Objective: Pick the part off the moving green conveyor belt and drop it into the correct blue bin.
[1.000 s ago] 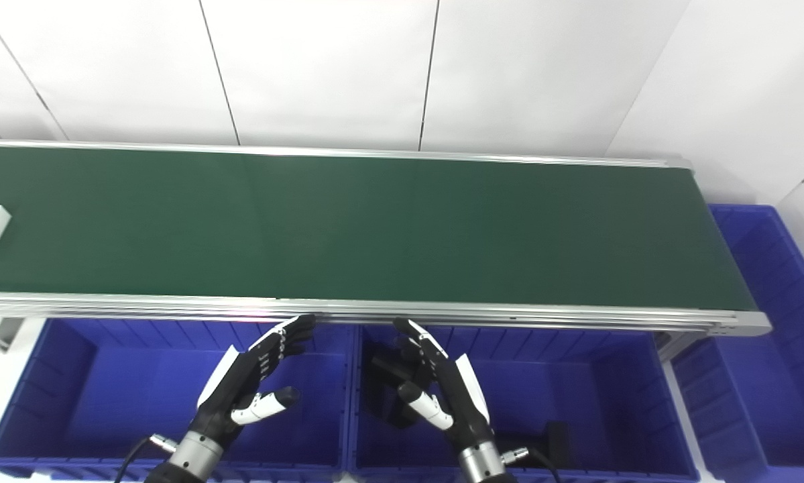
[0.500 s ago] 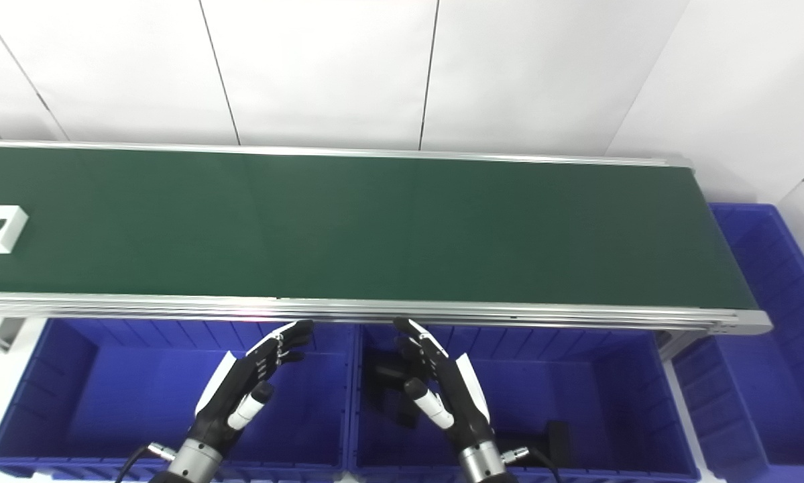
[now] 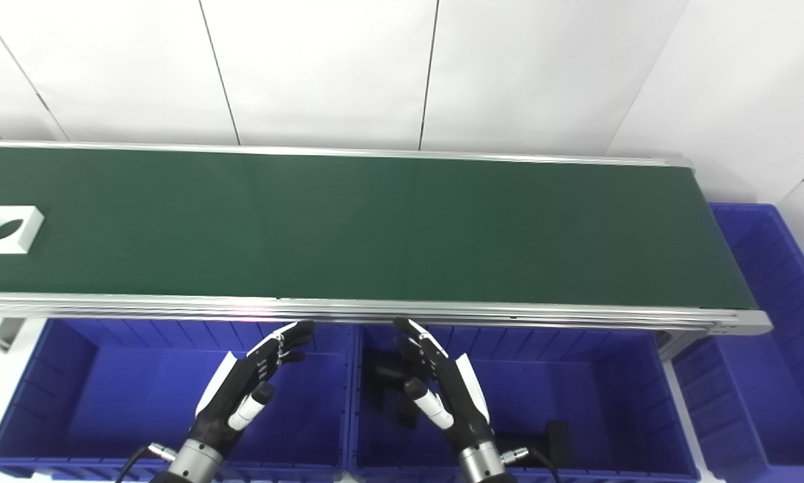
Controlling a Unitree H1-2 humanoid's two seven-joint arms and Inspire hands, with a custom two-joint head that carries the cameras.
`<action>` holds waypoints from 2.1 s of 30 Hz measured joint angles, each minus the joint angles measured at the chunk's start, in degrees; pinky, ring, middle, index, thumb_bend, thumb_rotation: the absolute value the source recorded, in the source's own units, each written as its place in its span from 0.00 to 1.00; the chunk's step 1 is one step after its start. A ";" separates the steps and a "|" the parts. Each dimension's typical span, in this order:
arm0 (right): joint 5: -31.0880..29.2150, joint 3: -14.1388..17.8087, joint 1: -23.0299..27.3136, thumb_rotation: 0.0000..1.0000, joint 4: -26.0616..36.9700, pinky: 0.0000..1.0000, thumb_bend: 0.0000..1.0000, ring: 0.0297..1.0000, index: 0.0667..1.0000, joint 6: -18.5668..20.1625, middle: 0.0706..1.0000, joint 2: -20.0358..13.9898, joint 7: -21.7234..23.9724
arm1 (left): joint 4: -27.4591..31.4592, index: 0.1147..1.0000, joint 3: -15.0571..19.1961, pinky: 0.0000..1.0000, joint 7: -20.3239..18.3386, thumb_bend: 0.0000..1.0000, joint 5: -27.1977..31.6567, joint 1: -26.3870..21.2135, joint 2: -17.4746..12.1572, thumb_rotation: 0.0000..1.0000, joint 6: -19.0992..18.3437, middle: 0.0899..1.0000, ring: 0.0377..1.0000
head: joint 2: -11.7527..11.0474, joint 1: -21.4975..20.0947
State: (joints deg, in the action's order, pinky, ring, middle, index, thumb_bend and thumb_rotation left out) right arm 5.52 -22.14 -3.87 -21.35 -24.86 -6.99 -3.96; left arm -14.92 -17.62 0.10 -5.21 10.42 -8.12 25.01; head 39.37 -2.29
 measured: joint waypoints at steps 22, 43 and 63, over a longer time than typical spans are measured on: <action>-0.05 0.32 0.00 1.00 -0.41 0.80 0.94 0.84 0.87 0.00 0.88 -0.14 0.77 | -0.53 0.83 -1.36 0.81 1.96 0.99 -0.55 -0.43 0.01 1.00 0.00 0.87 0.87 | -1.66 2.54; -2.10 1.07 0.94 1.00 -6.20 0.80 0.91 0.84 0.87 0.00 0.88 -1.69 2.27 | -8.46 0.84 -8.09 0.82 8.84 1.00 -1.76 -3.37 0.32 1.00 0.00 0.87 0.86 | -10.11 11.25; -2.37 2.21 1.47 1.00 -8.52 0.79 0.94 0.84 0.87 0.00 0.88 -1.37 3.24 | -10.91 0.82 -11.24 0.78 12.51 1.00 -1.23 -5.02 -0.01 0.98 0.00 0.86 0.85 | -12.04 12.57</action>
State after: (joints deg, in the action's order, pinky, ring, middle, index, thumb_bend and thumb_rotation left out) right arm 3.15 -19.94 -2.40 -29.87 -24.86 -8.35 -0.72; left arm -25.83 -28.85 12.61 -6.44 5.40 -8.13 25.01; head 27.33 10.28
